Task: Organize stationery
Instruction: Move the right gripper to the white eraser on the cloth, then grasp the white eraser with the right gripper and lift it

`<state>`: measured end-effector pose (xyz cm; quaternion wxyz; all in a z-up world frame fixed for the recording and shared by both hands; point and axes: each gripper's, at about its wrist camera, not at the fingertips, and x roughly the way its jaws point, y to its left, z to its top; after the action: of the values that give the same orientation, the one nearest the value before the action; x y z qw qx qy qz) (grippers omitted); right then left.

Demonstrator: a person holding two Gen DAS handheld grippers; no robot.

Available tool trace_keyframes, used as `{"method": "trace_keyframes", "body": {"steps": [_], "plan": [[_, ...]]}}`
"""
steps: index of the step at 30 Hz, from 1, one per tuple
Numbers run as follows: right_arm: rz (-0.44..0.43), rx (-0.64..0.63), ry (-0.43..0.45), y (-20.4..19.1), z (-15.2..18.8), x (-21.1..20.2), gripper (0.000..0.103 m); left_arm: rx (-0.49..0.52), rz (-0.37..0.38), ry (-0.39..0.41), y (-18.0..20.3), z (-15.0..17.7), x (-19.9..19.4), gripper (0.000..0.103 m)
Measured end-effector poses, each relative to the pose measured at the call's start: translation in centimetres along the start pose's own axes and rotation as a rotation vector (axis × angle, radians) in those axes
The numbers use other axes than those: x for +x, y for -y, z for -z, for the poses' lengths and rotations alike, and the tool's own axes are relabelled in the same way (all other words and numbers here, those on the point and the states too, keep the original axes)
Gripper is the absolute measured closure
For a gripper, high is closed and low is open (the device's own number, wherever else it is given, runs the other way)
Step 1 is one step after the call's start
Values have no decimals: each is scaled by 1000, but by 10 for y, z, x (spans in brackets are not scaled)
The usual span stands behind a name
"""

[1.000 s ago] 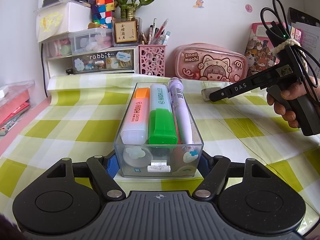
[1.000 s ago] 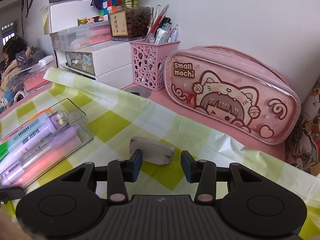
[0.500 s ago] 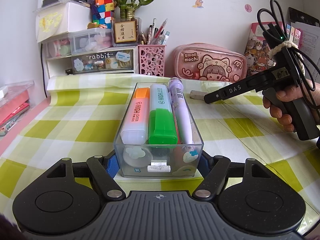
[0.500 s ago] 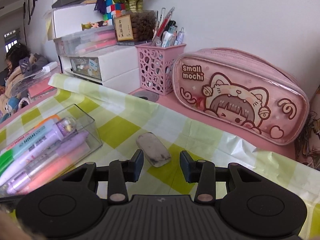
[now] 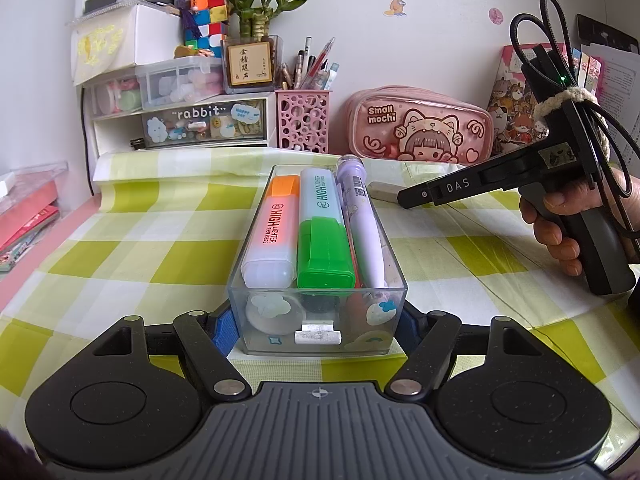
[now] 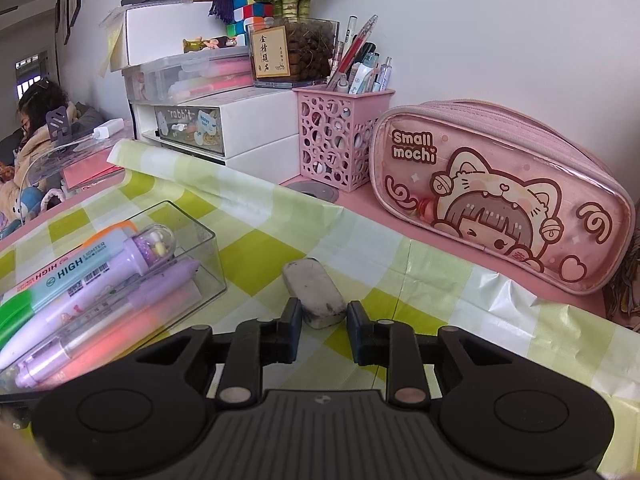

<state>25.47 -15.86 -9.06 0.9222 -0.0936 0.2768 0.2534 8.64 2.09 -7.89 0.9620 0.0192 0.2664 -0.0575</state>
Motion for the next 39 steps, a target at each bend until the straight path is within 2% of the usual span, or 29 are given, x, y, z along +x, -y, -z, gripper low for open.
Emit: {"method": "trace_keyframes", "body": {"steps": [5,15,20,27,33,39], "plan": [[5,-19,-3,-2,-1,3,86,0,0,0,0,0,0,31],[21,8,-1,-9,-2,4,88,0,0,0,0,0,0,31],[61,45,-12,-18,1,-4,89,0,1,1,0,0,0,31],[89,167,18,-28,9,-34,89,1,1,1,0,0,0,31],[97,304,79,-33,10,-64,90,1,0,1,0,0,0,31],[111,364,82,-37,4,-78,90,1,1,1,0,1,0,31]]}}
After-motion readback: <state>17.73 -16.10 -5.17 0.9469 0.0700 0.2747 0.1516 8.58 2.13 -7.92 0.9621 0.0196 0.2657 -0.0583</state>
